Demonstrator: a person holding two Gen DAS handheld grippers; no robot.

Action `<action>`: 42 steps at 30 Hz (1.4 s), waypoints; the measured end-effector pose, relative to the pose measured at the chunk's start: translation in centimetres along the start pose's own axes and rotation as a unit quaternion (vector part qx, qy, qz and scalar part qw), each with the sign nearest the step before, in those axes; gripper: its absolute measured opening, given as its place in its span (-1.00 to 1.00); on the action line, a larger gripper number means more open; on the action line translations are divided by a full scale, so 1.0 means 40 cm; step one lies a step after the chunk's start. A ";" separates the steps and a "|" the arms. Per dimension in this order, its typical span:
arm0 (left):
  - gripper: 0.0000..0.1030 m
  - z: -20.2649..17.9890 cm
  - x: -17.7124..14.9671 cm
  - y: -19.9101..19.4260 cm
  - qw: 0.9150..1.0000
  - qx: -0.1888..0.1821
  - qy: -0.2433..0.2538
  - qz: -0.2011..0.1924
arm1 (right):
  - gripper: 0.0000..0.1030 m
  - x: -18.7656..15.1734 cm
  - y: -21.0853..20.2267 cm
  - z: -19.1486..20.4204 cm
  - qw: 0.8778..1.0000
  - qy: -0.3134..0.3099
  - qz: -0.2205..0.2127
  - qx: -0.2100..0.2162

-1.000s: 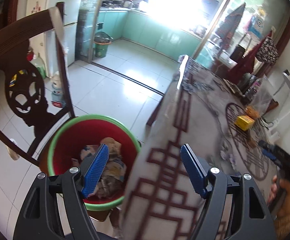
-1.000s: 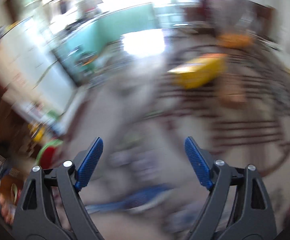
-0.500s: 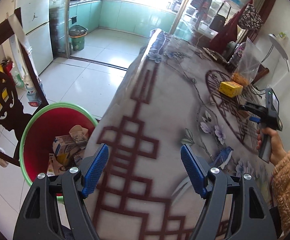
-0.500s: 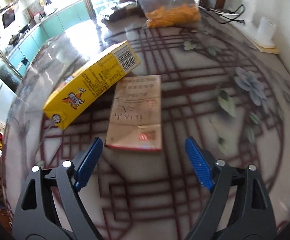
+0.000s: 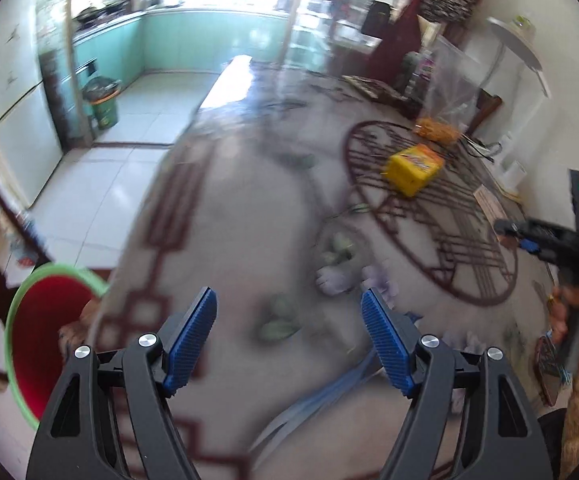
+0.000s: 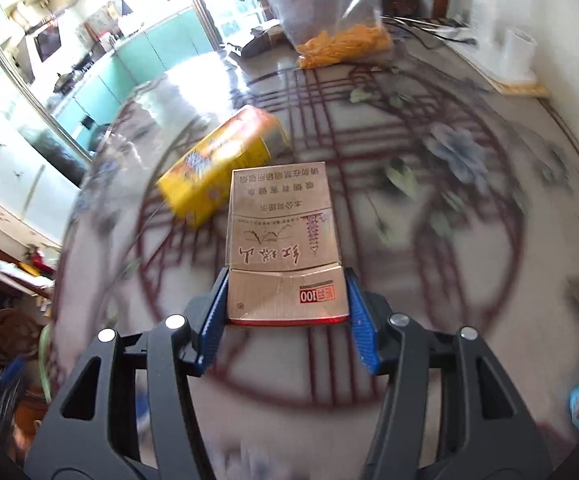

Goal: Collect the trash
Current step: 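Grasp the yellow drink carton with the left tool, then carry drink carton and cigarette box to the red bucket and release both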

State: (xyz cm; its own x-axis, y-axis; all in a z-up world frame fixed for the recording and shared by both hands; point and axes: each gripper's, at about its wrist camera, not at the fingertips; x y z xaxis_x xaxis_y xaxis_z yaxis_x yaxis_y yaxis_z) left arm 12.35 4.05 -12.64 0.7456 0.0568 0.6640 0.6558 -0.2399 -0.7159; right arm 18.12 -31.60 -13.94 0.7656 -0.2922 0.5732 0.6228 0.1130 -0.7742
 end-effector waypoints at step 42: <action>0.08 -0.535 0.226 0.509 0.977 -0.006 0.207 0.049 | 0.04 -0.031 -0.033 -0.199 0.973 0.177 -0.023 0.147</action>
State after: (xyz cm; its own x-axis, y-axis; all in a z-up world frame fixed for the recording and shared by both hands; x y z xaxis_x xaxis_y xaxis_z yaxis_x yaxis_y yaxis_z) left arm 29.90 -21.07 -16.57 0.6915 -0.3635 0.6243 0.5798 -0.2362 -0.7797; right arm 15.08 -38.95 -15.77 0.6643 -0.6065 0.4369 0.7146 0.3440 -0.6090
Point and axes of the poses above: each gripper's, at about its wrist camera, not at the fingertips, and y roughly the way its jaws point, z to its left, x to its top, and after that the axes turned 7 degrees about -z, right-handed
